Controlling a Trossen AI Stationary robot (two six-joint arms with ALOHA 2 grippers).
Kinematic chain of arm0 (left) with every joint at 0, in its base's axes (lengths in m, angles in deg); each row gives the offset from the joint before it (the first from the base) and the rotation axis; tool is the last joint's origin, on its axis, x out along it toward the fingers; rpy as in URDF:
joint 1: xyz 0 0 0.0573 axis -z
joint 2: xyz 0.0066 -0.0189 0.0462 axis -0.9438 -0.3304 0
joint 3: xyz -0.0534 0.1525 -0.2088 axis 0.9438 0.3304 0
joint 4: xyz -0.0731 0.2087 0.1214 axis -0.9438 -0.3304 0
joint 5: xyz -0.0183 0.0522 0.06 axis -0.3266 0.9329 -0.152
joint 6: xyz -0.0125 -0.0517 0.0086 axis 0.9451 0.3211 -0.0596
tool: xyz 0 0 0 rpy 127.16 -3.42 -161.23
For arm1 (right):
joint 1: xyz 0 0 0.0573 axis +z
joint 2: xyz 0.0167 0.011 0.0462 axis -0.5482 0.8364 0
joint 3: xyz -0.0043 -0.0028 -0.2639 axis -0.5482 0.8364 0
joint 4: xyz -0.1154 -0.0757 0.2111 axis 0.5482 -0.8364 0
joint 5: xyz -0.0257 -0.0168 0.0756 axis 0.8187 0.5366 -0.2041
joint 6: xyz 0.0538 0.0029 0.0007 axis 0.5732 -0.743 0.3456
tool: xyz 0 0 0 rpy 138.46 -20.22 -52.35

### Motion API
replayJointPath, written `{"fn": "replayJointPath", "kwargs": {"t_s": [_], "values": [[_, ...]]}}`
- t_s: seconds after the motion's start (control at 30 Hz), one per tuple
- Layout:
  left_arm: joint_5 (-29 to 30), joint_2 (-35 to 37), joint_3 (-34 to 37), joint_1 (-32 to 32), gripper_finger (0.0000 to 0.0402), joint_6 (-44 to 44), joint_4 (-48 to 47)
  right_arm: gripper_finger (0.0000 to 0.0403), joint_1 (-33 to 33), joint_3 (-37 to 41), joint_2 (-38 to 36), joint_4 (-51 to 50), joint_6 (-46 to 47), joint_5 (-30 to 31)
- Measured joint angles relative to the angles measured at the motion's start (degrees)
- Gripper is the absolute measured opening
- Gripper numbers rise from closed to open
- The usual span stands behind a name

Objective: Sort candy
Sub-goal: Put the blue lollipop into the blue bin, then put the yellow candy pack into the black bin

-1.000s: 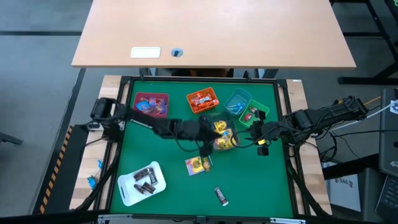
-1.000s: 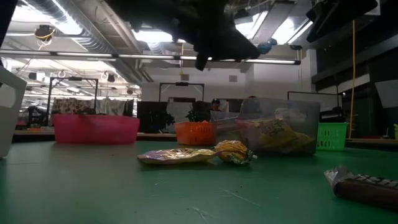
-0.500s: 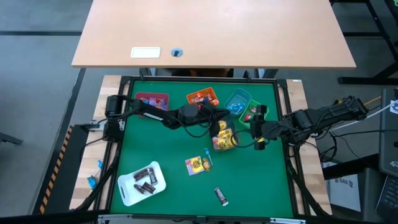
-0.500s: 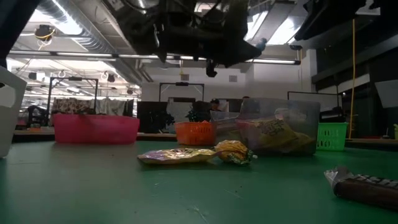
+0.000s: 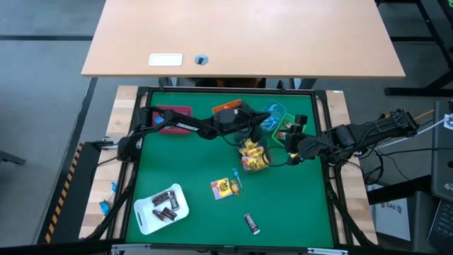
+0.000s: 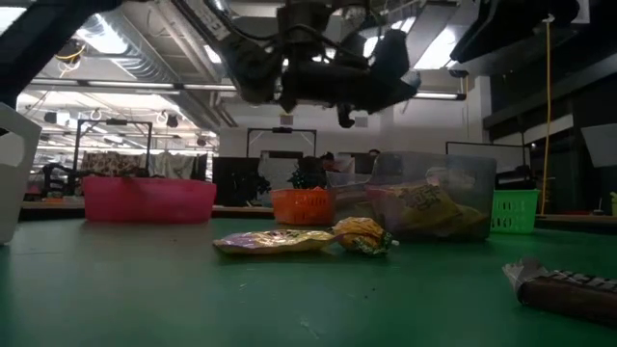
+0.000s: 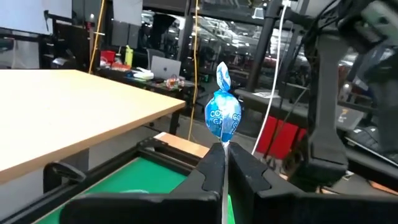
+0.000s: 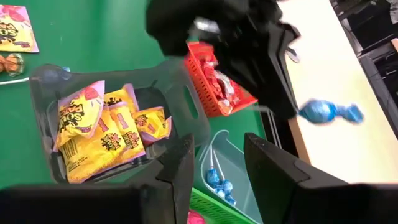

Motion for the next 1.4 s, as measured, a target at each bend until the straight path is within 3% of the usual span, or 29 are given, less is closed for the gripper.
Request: {"fn": "replayJointPath", "kwargs": {"t_s": [0.37, 0.83, 1.2, 1.4], "values": [[-0.8, -10.62, -8.7, -1.52, 0.0, 0.0, -3.56, 0.0138, 0.0, 0.0, 0.01, 0.09, 0.02, -0.05], [0.96, -11.66, -8.81, -2.98, 0.0002, 0.15, -5.62, 0.0138, 0.0, 0.0, 0.01, 0.08, 0.04, -0.23], [2.25, -11.66, -8.81, -2.95, 0.0104, 0.44, -5.88, 0.0138, 0.0, 0.0, 0.01, 0.08, 0.58, -0.25], [-1.11, -11.26, -8.81, -2.93, 0.0123, 0.44, -5.89, 0.0138, 0.0, 0.0, 0.01, 0.08, 0.68, -0.25]]}}
